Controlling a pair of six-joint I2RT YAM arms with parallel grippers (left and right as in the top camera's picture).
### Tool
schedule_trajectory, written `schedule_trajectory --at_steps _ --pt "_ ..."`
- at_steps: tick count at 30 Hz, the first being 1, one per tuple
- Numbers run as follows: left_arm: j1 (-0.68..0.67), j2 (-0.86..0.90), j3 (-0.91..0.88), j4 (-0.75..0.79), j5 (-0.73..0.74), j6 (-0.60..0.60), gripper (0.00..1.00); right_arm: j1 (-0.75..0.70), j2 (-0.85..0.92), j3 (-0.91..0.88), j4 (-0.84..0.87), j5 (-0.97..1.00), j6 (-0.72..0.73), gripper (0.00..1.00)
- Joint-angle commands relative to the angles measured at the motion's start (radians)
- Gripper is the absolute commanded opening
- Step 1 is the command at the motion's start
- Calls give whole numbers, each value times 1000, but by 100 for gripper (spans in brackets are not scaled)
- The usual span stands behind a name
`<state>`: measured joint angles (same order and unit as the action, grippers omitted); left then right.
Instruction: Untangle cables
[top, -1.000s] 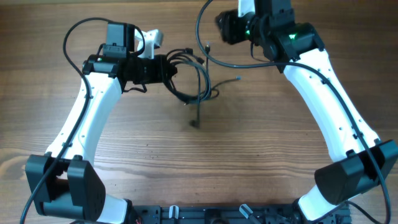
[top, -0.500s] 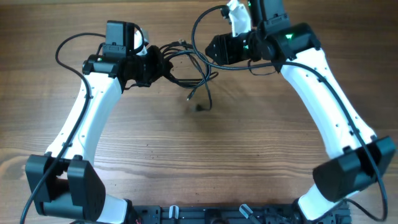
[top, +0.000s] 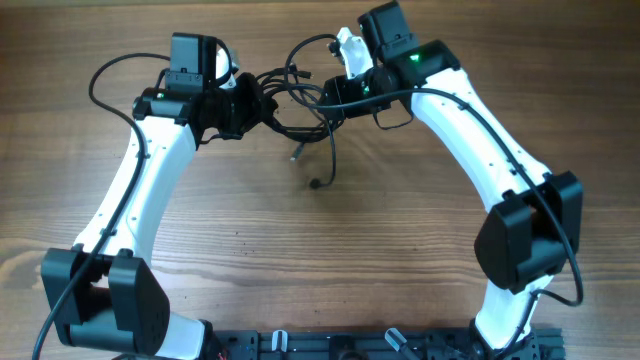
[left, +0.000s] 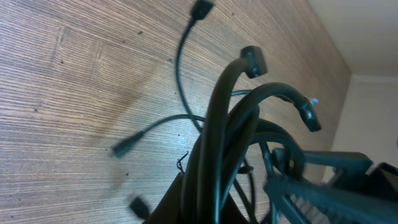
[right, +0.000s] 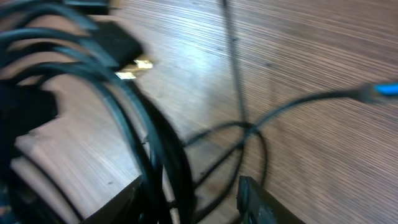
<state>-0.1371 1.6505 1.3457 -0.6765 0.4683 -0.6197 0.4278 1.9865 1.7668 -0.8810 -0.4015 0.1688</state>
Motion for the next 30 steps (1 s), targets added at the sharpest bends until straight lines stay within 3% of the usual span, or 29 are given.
schedule_trajectory --at_steps 1,7,14,16,17,19,22,25,30 --pt "5 -6 -1 8 13 -14 4 -2 19 -10 33 140 51 43" --pt "5 -6 -1 8 13 -13 4 -2 19 -10 140 139 69 40" --pt "5 -6 -1 35 68 -13 4 24 79 -10 136 109 67 40" --pt "5 -6 -1 50 80 -14 4 26 88 -10 130 109 68 30" --pt "5 -6 -1 51 80 -14 8 25 87 -10 131 109 68 26" --pt "5 -6 -1 49 60 -14 42 23 84 -9 131 109 70 14" --pt "5 -6 -1 16 -47 -14 74 23 84 -9 104 109 78 5" --pt "5 -5 -1 -32 -182 -14 92 23 84 -10 78 114 129 4" --pt "4 23 -1 -77 -241 -18 89 23 85 -10 69 116 198 4"
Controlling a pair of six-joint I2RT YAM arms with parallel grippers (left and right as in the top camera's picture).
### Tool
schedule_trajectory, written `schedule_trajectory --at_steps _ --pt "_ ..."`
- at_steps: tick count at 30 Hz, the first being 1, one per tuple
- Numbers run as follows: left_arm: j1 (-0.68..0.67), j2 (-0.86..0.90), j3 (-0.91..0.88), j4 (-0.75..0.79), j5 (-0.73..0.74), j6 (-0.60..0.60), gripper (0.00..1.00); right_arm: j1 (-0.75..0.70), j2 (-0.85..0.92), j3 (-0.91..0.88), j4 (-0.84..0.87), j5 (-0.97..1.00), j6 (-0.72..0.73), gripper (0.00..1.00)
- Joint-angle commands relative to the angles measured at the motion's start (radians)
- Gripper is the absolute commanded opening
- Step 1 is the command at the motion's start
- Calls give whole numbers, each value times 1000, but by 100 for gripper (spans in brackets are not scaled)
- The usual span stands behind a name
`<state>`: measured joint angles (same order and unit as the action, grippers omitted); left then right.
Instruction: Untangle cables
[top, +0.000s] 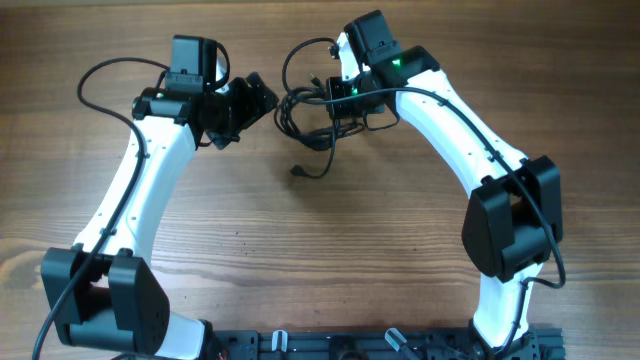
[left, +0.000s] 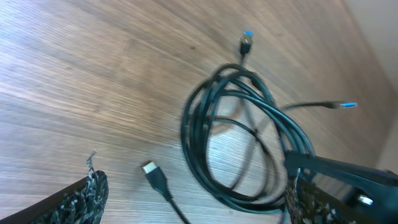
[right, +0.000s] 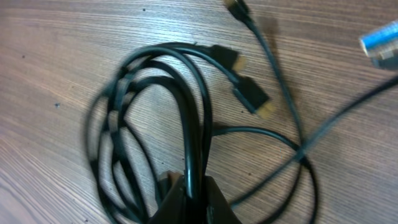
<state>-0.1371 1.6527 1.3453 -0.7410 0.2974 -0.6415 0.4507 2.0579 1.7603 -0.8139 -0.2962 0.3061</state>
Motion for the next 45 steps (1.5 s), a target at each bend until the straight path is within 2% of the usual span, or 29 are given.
schedule_trajectory --at_steps 1,4,8,11,16,18,24,29,33,36,40,45 --pt "0 28 -1 -21 -66 5 85 0 13 -3 3 11 60 4" --pt "-26 47 -1 -17 -30 5 74 0 13 -3 11 -50 3 4" --pt "-56 74 -1 19 -25 5 71 0 -4 4 17 -174 -95 4" --pt "-59 100 -1 59 -18 5 71 0 -51 6 13 -180 -145 4" --pt "-59 128 -1 122 -41 35 61 0 -102 6 -10 -173 -153 4" --pt "-59 138 -1 129 -83 36 61 0 -102 6 -17 -176 -153 4" --pt "-59 196 -1 159 -64 151 63 0 -102 6 -18 -177 -162 4" --pt "-59 224 -1 239 85 255 63 0 -102 6 -18 -216 -174 4" --pt "-59 257 -1 294 112 268 62 0 -102 6 -30 -227 -177 4" --pt "-59 288 -1 317 155 269 57 0 -102 6 -44 -240 -190 4" --pt "-59 322 -1 338 190 268 47 0 -105 6 -48 -356 -233 4" --pt "-60 327 -1 338 194 268 45 0 -117 6 -47 -439 -256 4"
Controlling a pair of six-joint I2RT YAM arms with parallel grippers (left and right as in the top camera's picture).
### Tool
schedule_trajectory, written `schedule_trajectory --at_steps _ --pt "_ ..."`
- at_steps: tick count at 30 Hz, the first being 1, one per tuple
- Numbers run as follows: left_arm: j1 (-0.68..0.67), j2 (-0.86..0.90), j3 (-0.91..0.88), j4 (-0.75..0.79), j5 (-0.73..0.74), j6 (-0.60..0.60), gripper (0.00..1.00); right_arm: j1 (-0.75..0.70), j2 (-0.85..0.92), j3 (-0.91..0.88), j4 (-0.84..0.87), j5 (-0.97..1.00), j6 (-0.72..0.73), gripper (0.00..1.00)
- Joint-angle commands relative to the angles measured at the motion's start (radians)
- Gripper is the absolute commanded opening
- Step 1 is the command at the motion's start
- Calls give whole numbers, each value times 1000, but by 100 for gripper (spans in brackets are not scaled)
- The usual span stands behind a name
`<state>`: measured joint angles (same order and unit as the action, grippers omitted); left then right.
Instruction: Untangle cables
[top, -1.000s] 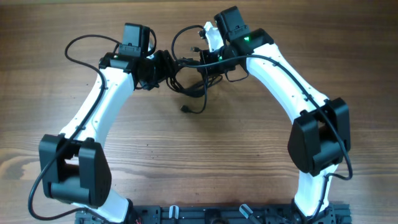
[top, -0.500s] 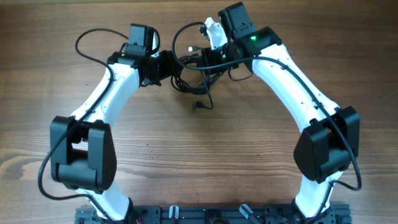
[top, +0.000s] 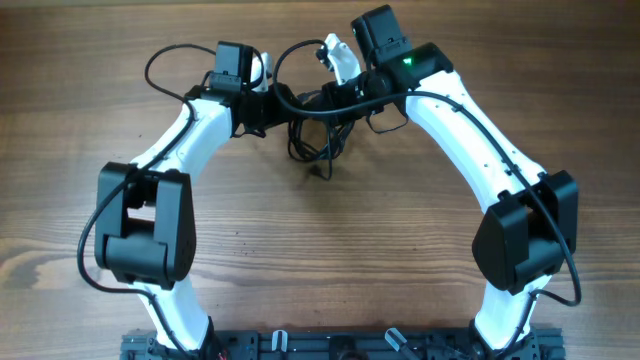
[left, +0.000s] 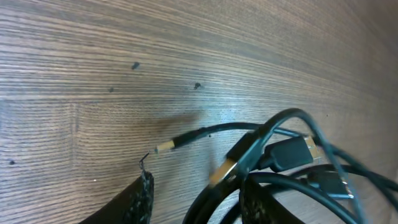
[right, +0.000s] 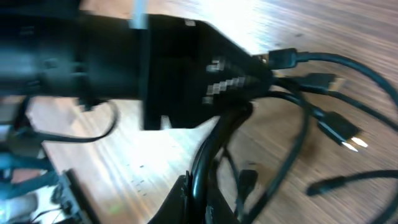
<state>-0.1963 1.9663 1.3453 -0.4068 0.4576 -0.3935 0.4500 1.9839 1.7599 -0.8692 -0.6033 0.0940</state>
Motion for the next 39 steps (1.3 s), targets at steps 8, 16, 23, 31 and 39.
schedule_trajectory --at_steps 8,16,23,31,39 --pt "-14 13 -1 -2 149 20 43 -6 -104 6 53 -141 -34 4" --pt "-23 13 -2 -4 273 20 44 -44 -108 6 69 -140 40 4" --pt "-30 13 -2 54 422 20 45 -46 -108 6 70 -143 47 4" --pt "-62 13 -2 82 337 -13 27 -46 -108 6 74 -160 51 4" --pt "-113 13 -2 94 66 -233 23 -47 -108 6 102 -234 87 4"
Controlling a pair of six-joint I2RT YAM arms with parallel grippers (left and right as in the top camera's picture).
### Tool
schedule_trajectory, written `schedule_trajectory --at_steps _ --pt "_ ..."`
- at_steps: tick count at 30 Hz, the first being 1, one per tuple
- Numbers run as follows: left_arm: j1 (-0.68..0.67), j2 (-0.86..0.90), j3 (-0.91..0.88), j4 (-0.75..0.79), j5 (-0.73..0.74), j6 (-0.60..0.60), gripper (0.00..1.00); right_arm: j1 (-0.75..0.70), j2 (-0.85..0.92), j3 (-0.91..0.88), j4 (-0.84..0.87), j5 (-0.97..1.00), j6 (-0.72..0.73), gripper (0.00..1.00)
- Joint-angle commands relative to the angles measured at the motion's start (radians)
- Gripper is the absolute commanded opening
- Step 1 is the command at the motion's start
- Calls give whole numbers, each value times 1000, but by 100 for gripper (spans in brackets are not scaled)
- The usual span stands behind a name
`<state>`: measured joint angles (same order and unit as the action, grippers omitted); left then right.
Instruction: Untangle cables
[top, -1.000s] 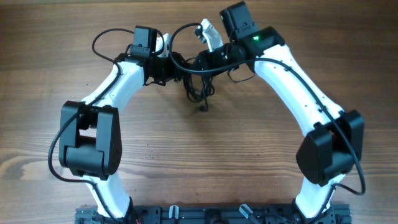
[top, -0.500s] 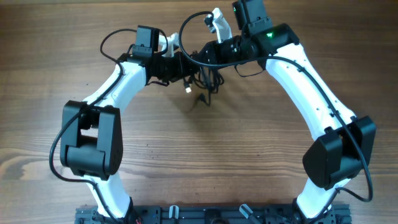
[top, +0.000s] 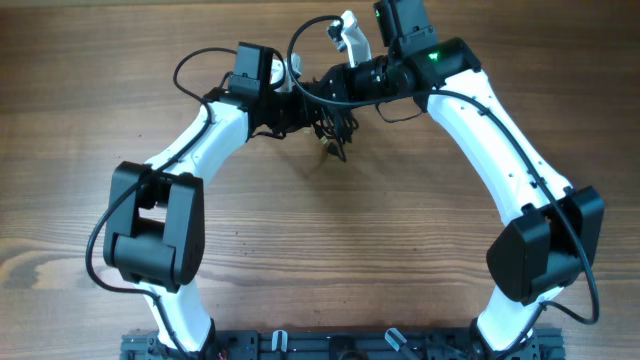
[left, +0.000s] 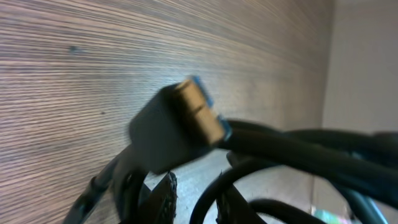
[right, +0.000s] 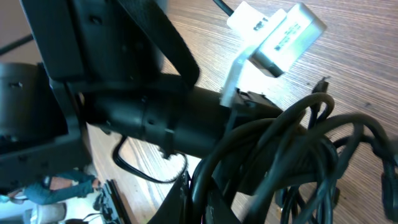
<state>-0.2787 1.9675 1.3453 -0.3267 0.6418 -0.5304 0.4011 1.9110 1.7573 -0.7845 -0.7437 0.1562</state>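
Observation:
A tangle of black cables (top: 331, 118) hangs bunched between my two grippers at the far middle of the table, plugs dangling below it. My right gripper (right: 198, 202) is shut on one thick strand of the bundle (right: 311, 143); overhead this right gripper (top: 328, 86) reaches in from the right. My left gripper (top: 301, 106) meets the bundle from the left. In the left wrist view the left gripper (left: 198, 196) has a strand between its fingers, lying against the right one, with a gap still showing. A blue-tipped USB plug (left: 180, 121) hangs close to that camera.
The wooden table (top: 320, 250) stretches toward the front. Each arm's own black wire loops behind it, one loop (top: 195, 62) at the left and another loop (top: 310, 30) at the back. The pale wall (left: 364, 62) lies just beyond the table's far edge.
Both grippers have shifted right and toward the far edge. The bundle is bunched tighter between them and hangs higher. The left fingers stand closer together around a strand.
First both grippers were on the tangle, stretched between them. Then the left gripper was open and away while the right one held the coil over the table. Later the left gripper was back at the bundle, open around strands. Now both meet at it.

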Motion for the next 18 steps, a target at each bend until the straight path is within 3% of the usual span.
schedule_trajectory --at_steps 1,6,12,18 --pt "-39 12 -2 18 -135 -106 23 2 -35 9 21 -94 29 4" --pt "-58 12 -2 -16 -269 -149 4 -16 -35 9 27 -65 66 4" --pt "-19 12 -2 -165 -405 -188 4 -76 -35 9 -31 336 250 4" --pt "42 0 -1 -252 -415 -129 4 -135 -27 8 -127 603 281 4"
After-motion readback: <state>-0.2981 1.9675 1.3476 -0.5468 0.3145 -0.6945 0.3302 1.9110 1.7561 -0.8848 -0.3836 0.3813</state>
